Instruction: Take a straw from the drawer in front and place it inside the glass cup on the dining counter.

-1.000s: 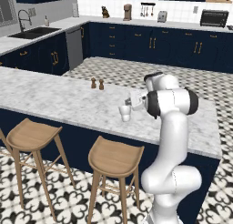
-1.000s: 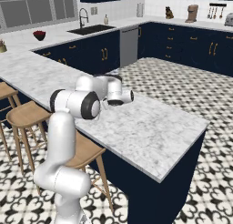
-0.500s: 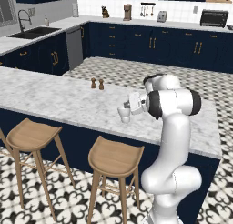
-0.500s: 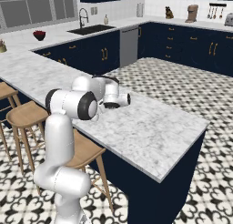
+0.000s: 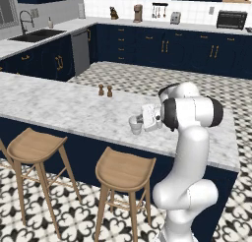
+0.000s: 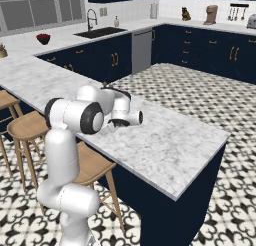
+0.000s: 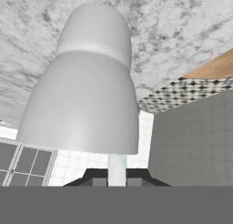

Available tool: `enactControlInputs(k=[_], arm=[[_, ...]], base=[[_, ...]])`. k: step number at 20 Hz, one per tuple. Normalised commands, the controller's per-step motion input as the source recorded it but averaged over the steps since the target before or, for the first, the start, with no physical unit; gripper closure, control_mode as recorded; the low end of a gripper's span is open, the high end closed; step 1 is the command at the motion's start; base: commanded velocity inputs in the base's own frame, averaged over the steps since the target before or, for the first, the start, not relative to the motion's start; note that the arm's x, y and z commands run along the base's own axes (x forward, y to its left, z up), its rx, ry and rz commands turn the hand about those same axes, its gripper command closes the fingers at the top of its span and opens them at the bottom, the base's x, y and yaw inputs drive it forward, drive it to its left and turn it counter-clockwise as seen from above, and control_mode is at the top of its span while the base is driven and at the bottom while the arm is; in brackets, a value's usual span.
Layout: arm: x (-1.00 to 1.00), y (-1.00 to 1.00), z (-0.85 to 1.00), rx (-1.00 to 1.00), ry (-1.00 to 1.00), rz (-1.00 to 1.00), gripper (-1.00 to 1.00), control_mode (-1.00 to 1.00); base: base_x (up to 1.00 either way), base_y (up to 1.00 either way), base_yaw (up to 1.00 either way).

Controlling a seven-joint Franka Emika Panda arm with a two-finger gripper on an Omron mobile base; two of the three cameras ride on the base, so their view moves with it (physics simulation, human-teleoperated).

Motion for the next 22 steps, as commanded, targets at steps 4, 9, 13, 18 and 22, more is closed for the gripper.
enactControlInputs(k=[4, 9, 13, 18, 22], arm=[[0.01, -0.03, -0.16, 0.0, -0.02, -0.03, 1.0, -1.0], [-0.03, -0.25, -0.06, 0.03, -0.05, -0.03, 1.0, -1.0], [-0.12, -0.47, -0.14, 0.07, -0.09, -0.06, 1.0, -1.0], [-0.05, -0.05, -0.05, 0.01, -0.11, -0.02, 1.0, -1.0], [0.0, 0.26, 0.0, 0.0, -0.08, -0.03, 1.0, -1.0]], base=[[0.0, 0.0, 0.0], [0.0, 0.0, 0.0], [0.0, 0.0, 0.0], [0.0, 0.0, 0.0], [0.0, 0.0, 0.0]])
